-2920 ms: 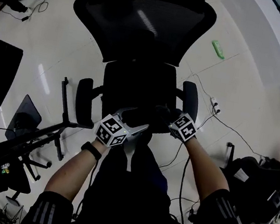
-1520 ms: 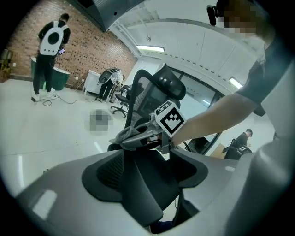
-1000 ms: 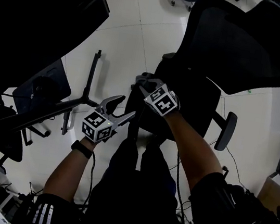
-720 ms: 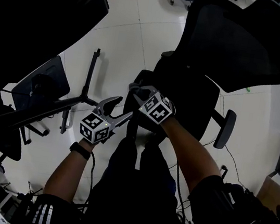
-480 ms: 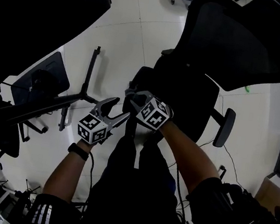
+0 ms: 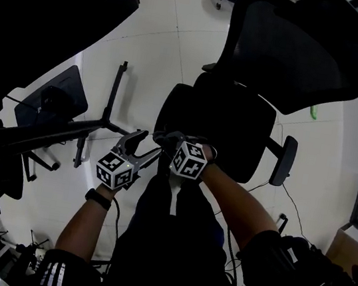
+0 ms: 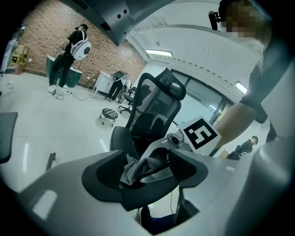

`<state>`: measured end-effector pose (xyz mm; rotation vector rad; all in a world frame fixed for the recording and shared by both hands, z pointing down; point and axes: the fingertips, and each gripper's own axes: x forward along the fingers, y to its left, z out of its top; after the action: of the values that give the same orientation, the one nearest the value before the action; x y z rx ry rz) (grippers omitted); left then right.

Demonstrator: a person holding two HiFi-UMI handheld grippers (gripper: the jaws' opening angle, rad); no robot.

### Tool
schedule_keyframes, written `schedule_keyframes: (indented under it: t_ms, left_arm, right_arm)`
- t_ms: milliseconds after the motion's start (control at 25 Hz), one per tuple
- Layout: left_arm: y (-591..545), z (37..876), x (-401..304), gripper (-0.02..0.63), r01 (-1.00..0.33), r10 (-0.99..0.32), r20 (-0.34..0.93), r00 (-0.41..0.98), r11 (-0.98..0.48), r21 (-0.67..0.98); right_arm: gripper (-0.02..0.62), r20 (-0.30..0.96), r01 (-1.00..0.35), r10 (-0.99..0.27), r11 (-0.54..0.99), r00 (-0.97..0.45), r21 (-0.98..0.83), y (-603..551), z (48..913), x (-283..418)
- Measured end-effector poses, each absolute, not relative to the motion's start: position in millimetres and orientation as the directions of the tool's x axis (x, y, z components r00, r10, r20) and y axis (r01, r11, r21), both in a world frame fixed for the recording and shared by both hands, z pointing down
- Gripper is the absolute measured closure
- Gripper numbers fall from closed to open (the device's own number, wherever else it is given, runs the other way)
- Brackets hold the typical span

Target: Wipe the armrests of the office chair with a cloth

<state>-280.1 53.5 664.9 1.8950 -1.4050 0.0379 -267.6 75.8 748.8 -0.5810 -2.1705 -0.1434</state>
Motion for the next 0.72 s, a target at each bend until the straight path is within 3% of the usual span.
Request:
schedule_keyframes:
  t_ms: [400, 720]
  left_arm:
    - [60.8, 653.4, -260.1, 0.273, -0.841, -0.816, 0.444, 0.371, -0.092, 0.534]
    - [44.4, 623.2, -228.0, 0.273, -0.858, -0.816, 0.424, 0.394, -0.16, 0.488]
  right_arm:
    - [0.558, 0.808, 0.554, 0.416, 0.821, -0.417, -0.137, 109.3, 754.2, -213.6]
    - [0.558, 0.718, 0.404, 0.363, 0.906, -0.594, -0.124, 81.3, 699.4, -178.0]
